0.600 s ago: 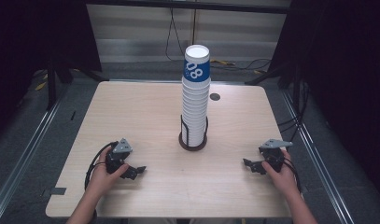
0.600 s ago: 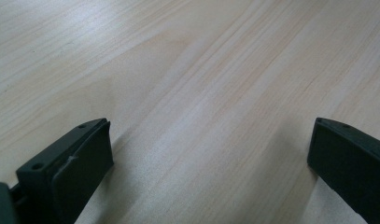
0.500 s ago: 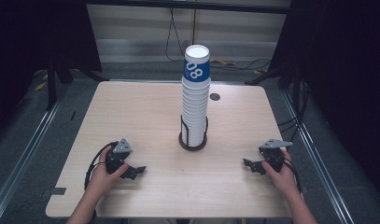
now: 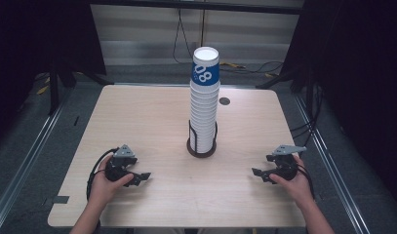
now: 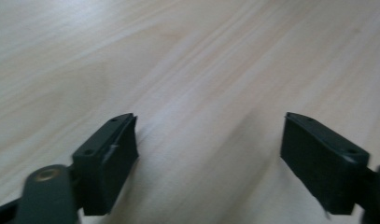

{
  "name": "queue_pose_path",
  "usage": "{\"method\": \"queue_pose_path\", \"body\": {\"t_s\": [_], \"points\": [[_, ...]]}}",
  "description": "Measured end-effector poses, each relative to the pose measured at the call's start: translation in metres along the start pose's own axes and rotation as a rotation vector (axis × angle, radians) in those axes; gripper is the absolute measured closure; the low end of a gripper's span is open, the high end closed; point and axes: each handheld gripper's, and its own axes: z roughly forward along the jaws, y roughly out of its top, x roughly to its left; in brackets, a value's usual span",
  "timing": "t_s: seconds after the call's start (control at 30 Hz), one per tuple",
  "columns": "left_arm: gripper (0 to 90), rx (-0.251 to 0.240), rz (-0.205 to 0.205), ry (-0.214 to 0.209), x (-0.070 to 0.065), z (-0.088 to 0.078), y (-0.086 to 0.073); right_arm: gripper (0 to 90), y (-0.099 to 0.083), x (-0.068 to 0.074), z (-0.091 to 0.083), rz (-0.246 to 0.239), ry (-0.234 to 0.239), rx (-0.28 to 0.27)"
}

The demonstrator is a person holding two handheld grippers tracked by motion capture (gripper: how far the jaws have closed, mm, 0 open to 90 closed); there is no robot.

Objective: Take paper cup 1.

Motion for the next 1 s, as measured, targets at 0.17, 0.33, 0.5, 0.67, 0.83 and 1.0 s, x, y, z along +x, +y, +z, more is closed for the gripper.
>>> {"method": "queue_pose_path", "body": {"t_s": [0.17,0.33,0.5,0.67,0.83,1.0], "points": [[15.9,0.029,0.019,-0.023,-0.005,0.000,0.012,13.0,0.016,0.016,-0.005,-0.039,0.060,-0.011],[15.9,-0.022,-0.003,-0.061,-0.010,-0.008,0.031,13.3,0.032,0.025,-0.008,-0.047,0.106,-0.038],[15.9,-0.070,0.002,-0.108,-0.017,-0.016,0.053,13.4,0.053,0.031,-0.011,-0.066,0.141,-0.051],[16.7,-0.075,0.021,-0.117,-0.022,-0.022,0.072,13.6,0.070,0.034,-0.013,-0.074,0.177,-0.073],[16.6,-0.108,0.053,-0.132,-0.027,-0.029,0.095,13.6,0.085,0.037,-0.012,-0.091,0.198,-0.075],[16.1,-0.132,0.067,-0.137,-0.028,-0.036,0.119,13.4,0.103,0.041,-0.017,-0.094,0.224,-0.102]]}}
